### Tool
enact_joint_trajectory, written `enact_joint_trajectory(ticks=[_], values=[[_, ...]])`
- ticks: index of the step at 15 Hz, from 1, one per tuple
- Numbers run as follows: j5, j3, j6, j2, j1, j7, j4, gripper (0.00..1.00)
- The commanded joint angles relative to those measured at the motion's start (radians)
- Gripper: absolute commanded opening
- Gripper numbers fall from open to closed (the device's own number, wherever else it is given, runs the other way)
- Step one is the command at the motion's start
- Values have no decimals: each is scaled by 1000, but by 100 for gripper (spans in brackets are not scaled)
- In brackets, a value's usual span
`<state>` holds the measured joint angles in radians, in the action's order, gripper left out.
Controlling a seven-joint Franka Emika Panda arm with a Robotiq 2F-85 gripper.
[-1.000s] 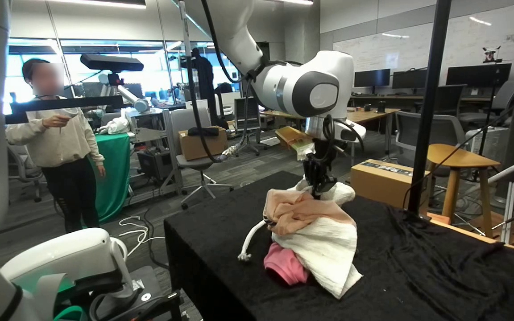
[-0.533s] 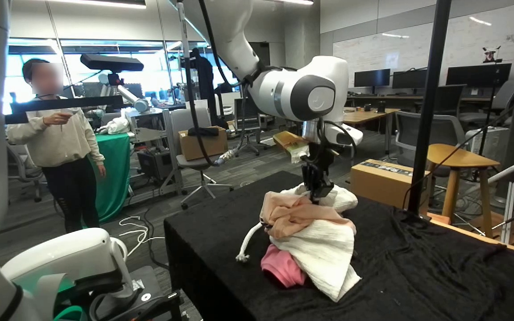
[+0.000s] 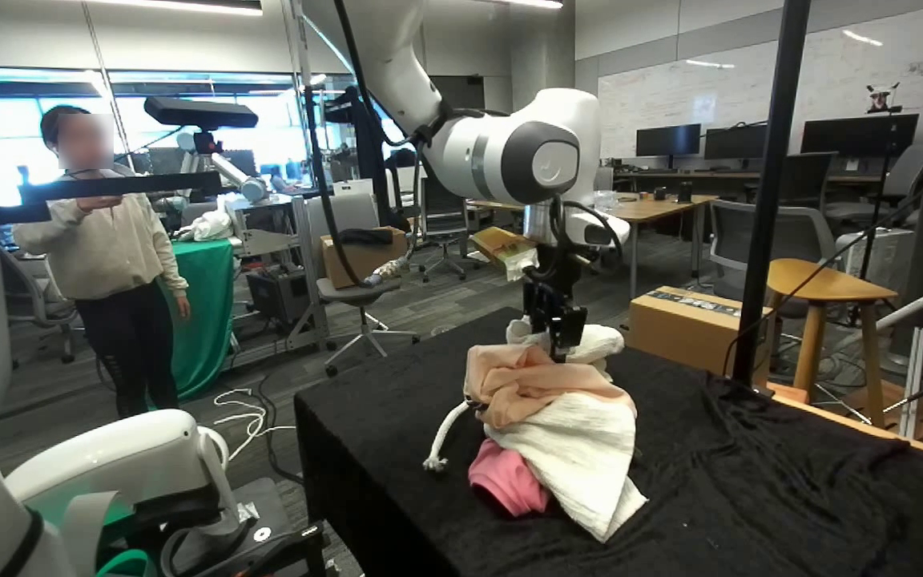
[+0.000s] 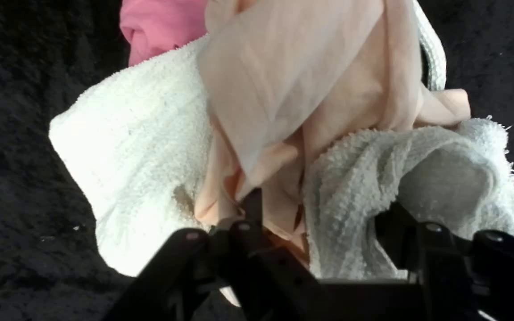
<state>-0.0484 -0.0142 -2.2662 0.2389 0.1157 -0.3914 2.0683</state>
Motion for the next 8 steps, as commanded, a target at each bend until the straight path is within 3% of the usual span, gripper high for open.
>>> enact_joint_trajectory(ticks=[1,2,8], values=[[45,-12,-23,-90,18,-13,73,95],[51,-16,-24,-103,19,-14,82,100],[71,-44,-14,-160,20,1,118,100]])
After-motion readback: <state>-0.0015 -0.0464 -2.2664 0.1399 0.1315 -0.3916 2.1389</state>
